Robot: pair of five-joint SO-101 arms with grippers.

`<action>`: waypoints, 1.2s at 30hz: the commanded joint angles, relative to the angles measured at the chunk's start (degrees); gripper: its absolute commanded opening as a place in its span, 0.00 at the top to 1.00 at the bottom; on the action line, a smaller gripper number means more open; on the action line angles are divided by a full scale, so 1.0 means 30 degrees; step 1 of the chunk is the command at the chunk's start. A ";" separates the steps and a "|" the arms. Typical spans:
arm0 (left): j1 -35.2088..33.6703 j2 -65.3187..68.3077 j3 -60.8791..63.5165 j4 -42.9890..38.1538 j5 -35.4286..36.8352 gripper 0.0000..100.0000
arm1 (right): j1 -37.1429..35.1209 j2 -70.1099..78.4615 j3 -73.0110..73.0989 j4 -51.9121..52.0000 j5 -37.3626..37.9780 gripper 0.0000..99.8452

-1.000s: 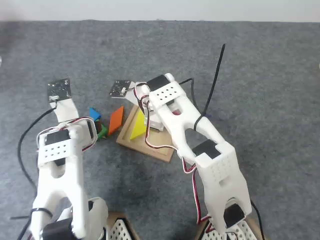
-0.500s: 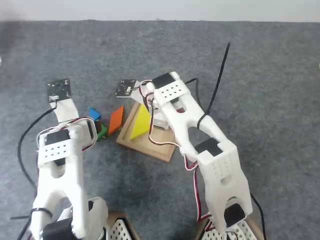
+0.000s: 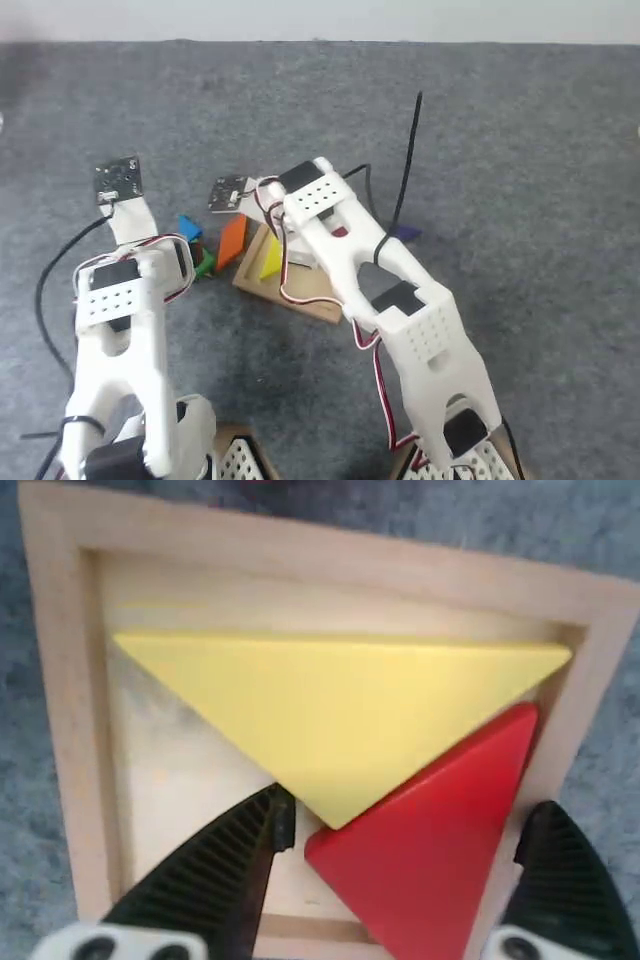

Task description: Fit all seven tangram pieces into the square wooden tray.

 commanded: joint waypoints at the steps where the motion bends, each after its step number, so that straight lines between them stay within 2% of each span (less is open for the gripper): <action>1: -0.0059 -0.0733 -0.0513 -0.0352 -0.0205 0.76 | -0.0689 -0.1275 -0.1319 -0.0278 -0.1582 0.66; 6: -0.0059 -0.0733 -0.0513 -0.0381 -0.0205 0.76 | 0.0806 -0.4029 -0.1319 0.0366 -0.3165 0.66; 11: -0.0059 -0.0733 -0.0513 -0.0381 -0.0205 0.76 | 0.2447 -0.6315 -0.1319 0.1451 -0.3341 0.66; 18: -0.0059 -0.0733 -0.0513 -0.0381 -0.0205 0.76 | 0.4733 -0.6110 -0.0762 0.1890 -0.3311 0.66; 27: -0.0059 -0.0733 -0.0513 -0.0410 -0.0205 0.76 | 0.4762 -0.3092 -0.0352 0.0425 -0.3458 0.66; 36: -0.0059 -0.0733 -0.0601 -0.0322 -0.0205 0.76 | 0.2916 -0.3062 0.0264 0.0571 -0.3516 0.66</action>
